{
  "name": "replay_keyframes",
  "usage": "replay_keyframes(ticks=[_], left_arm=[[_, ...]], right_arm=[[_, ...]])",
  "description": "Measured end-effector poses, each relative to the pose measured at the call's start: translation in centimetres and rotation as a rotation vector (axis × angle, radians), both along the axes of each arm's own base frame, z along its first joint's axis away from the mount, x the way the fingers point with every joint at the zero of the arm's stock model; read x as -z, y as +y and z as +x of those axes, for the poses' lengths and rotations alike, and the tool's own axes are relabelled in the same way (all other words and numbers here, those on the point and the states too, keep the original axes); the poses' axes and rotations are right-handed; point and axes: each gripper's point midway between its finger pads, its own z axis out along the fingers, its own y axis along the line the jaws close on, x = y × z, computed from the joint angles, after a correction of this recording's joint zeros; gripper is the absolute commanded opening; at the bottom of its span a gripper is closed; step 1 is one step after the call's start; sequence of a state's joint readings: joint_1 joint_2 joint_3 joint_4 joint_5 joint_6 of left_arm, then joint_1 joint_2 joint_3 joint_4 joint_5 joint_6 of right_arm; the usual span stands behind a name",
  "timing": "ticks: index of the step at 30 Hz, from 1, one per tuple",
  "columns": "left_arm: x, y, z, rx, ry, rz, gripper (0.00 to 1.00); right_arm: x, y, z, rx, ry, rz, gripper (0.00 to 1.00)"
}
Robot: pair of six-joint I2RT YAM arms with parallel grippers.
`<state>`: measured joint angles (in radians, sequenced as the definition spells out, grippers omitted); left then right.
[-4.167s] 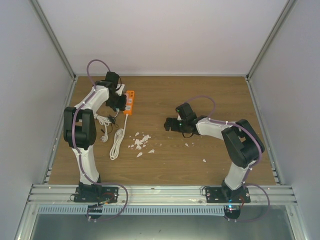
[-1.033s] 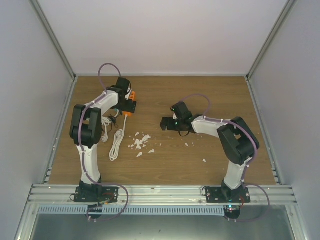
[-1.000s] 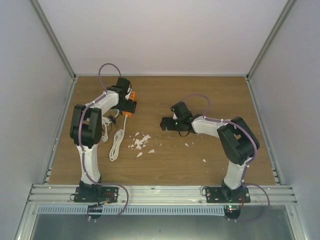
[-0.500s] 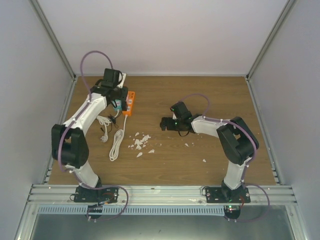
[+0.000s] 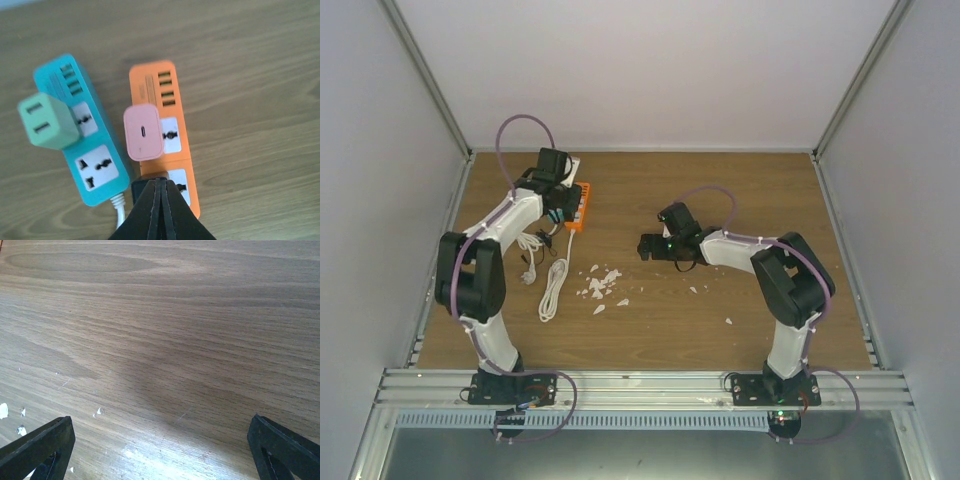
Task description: Insert the plug
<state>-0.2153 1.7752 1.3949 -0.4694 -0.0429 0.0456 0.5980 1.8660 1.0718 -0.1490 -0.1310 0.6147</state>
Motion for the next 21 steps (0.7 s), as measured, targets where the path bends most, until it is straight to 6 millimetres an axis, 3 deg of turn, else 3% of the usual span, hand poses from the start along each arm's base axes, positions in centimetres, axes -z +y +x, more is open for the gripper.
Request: replay_keyframes(ticks=[4, 5, 14, 18, 19, 20, 21], left_arm=[[4.8, 0.3, 0.1, -0.039, 0.116, 0.018, 0.0], [5.0, 0.4, 0.8, -0.055, 0.106, 0.018, 0.0], [4.8, 0.5, 1.5, -0.092, 0.105, 0.006, 0.0], [2.5, 0.3, 0.9, -0.09, 0.074, -0.016, 0.0], [1.2, 0.2, 0.8, -0.09, 0.05, -0.029, 0.05], [-0.3, 0.1, 0.6, -0.088, 0.019, -0.043, 0.21], [-2.4, -0.1, 0.4, -0.089, -0.023, -0.063, 0.43]], right_arm=[[0.0, 0.1, 0.0, -0.002, -0.002, -0.002, 0.97], [0.0, 0.1, 0.0, -0.002, -0.001, -0.003, 0.97], [0.0, 0.4, -0.1, -0.016, -0.005, -0.004, 0.97], [0.0, 0.4, 0.0, -0.016, -0.005, -0.004, 0.97], [0.0, 0.4, 0.0, -0.016, -0.006, -0.005, 0.97], [0.0, 0.5, 0.0, -0.015, -0.006, -0.005, 0.97], [0.0, 0.4, 0.0, -0.014, -0.007, -0.007, 0.98]])
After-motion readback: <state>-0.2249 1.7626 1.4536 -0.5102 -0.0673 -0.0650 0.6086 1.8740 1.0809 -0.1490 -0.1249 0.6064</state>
